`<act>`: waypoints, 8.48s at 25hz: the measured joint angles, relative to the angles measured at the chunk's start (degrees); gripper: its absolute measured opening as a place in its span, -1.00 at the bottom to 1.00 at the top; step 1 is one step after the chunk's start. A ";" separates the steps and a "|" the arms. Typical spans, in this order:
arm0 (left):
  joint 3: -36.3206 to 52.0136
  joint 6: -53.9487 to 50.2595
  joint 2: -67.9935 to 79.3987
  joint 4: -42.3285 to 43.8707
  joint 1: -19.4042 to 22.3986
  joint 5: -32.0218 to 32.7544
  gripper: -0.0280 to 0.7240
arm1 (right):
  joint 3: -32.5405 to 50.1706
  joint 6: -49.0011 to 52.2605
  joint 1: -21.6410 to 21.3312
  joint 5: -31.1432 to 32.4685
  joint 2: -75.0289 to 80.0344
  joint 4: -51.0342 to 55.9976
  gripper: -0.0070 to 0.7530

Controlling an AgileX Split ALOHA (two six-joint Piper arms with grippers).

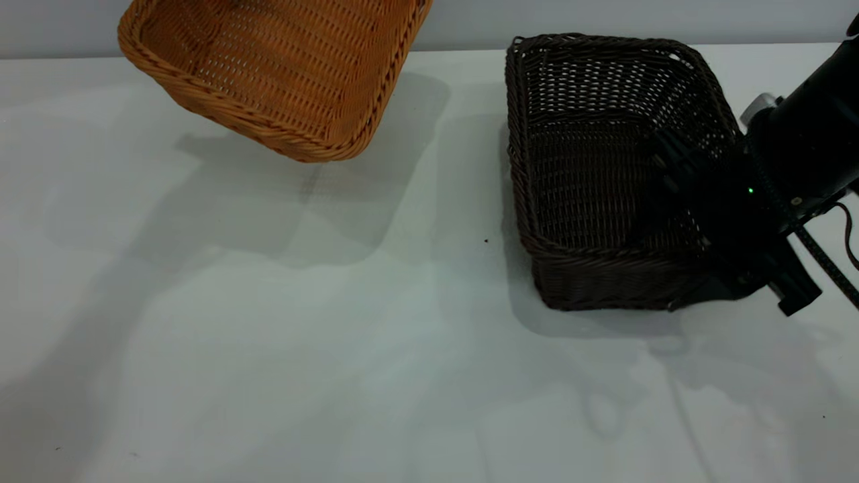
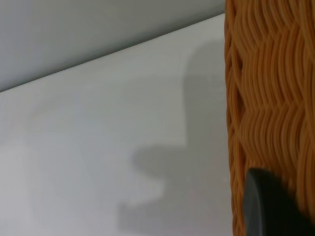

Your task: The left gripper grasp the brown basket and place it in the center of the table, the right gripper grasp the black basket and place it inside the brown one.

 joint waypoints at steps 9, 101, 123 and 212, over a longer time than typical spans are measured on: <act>0.00 0.50 0.00 -0.05 0.00 4.55 -0.71 | -1.24 -13.77 -8.25 -5.33 0.04 -0.50 -0.77; -0.12 44.76 -9.52 -28.49 3.72 32.25 0.31 | -20.07 -13.38 -2.28 26.19 -7.67 -33.16 -0.77; -0.12 44.84 -9.52 -28.49 3.72 32.20 0.31 | -20.36 -15.18 -2.28 24.86 -3.09 -31.03 0.22; 64.39 -1.73 -115.98 -4.88 3.72 47.26 0.31 | 16.25 -8.43 -5.08 50.85 -119.19 -66.10 0.58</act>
